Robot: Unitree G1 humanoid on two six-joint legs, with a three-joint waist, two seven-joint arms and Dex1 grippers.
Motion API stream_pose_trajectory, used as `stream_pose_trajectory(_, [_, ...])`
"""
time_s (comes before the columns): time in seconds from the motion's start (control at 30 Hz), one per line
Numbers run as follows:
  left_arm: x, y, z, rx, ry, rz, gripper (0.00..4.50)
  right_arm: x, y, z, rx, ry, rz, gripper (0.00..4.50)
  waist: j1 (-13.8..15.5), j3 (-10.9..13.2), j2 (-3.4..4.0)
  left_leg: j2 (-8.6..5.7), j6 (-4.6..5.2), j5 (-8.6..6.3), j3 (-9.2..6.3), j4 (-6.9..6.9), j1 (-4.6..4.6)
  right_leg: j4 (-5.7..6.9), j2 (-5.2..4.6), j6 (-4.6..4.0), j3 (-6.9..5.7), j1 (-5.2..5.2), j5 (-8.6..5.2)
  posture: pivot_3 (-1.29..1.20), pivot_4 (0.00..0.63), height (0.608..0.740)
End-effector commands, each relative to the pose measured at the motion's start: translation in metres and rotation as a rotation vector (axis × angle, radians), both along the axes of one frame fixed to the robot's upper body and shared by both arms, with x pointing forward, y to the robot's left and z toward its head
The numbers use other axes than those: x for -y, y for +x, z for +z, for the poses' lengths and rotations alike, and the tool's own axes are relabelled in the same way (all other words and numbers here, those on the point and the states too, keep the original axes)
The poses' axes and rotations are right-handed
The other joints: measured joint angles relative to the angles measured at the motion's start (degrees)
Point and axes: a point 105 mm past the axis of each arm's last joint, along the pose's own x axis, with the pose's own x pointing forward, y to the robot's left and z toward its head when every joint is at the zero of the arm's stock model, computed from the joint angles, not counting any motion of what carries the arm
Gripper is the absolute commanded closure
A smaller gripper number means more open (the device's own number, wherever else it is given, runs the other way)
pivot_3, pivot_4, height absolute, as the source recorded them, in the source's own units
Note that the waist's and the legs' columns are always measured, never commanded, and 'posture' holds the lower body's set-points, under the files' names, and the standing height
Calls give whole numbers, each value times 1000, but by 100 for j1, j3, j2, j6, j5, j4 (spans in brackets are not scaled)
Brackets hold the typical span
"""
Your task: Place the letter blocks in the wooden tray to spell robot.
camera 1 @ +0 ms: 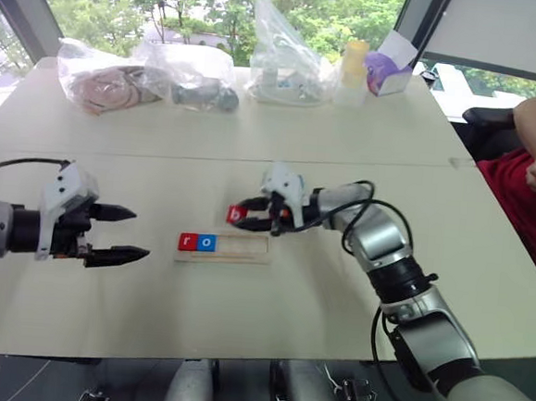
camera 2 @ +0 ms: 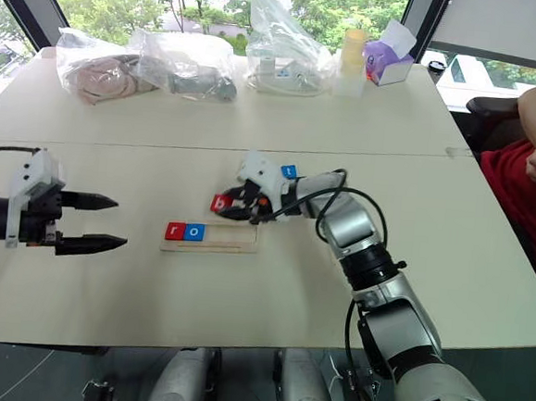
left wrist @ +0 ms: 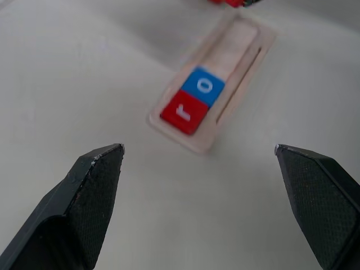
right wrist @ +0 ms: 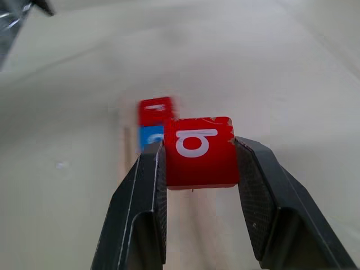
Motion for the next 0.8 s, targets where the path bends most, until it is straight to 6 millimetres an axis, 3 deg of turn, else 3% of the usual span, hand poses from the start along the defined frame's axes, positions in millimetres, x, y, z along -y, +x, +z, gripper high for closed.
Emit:
stream_pose_trajectory(0.03, [0, -1, 12, 62, 18, 0, 0, -11, -8, -5, 40, -35, 64, 3355, 2, 0, 0, -3, 0, 0, 2, 1, 0, 0, -5, -1, 0, 0, -1, 0, 150, 740])
stream_pose_trajectory(0.5, [15, -2, 5, 77, -27, 4, 0, -11, 5, -25, 49, -116, 33, 3355, -66, -1, -1, -2, -1, 0, 2, 4, 8, 6, 2, 4, 0, 4, 3, 0, 150, 740])
stream_pose_trajectory(0.8, [18, -1, 3, 78, -39, 7, 0, -18, 6, -22, 39, -95, 38, 3355, -65, -1, -2, -1, -1, 0, 0, 4, 8, 7, 3, 4, 0, 4, 4, 0, 150, 740])
